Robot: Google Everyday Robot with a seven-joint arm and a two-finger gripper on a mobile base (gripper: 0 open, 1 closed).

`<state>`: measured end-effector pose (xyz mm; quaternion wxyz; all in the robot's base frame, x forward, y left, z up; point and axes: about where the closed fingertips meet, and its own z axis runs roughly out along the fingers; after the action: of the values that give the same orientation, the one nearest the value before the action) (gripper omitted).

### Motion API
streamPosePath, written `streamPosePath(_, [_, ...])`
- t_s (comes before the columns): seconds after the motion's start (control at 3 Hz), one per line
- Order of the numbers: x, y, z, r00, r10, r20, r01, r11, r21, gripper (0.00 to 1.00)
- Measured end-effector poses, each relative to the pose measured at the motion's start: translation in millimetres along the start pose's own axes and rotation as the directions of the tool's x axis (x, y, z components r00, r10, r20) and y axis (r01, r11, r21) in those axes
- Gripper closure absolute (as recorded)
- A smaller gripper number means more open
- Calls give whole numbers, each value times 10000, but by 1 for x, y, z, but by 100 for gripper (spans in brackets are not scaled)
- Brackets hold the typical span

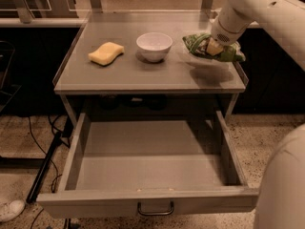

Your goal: Pick green jalapeno chip bag from top drawer and place on counter

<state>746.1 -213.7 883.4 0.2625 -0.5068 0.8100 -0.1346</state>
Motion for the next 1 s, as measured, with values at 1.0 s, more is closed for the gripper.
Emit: streamPosePath(1.0, [-18, 13, 31, 9993, -238, 299, 263, 9961, -845, 100])
